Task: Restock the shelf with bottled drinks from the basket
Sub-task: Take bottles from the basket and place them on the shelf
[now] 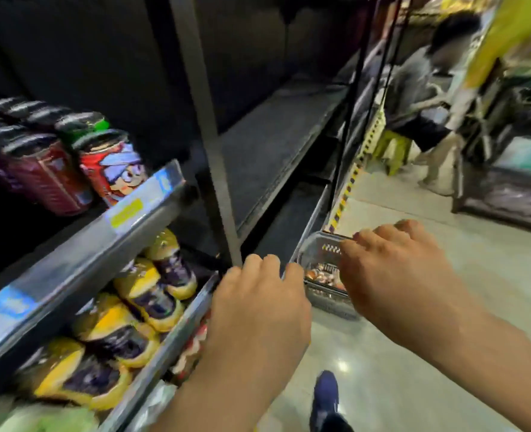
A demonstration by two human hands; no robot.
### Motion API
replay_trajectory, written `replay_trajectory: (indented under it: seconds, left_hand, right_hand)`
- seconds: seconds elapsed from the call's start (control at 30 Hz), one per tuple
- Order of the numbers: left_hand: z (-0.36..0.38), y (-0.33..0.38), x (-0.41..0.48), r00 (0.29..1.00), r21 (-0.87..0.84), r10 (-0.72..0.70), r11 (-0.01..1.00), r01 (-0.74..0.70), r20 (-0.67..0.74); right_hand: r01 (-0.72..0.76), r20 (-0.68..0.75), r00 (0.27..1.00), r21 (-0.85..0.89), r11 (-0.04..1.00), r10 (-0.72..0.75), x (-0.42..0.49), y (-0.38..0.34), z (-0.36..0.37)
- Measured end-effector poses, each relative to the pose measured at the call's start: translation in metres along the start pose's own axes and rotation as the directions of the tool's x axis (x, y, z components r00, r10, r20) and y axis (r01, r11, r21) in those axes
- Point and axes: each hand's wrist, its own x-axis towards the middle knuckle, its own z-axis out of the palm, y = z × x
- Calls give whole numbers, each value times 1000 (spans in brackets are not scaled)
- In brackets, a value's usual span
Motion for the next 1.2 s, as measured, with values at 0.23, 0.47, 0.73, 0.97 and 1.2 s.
replay_trajectory:
  seconds: [0.23,0.47,0.73,0.97,1.2]
  left_hand:
    - [152,87,104,858,-32,96,995,-92,505]
    - [295,151,247,658,12,60,995,-103,750]
    - [419,176,380,526,5,12,999,-32,851]
    - [564,164,413,410,32,11,995,-98,912]
    - [746,138,400,332,7,11,999,-53,943]
  right_hand:
    - [-301,348,889,-45,953,297,-20,106,135]
    - [-345,670,690,-30,938,275,44,233,258]
    - [-326,808,569,47,944,156,97,329,383]
    - [-378,902,415,55,924,117,103,363,528]
    - [-423,952,303,84,902,53,92,345,708]
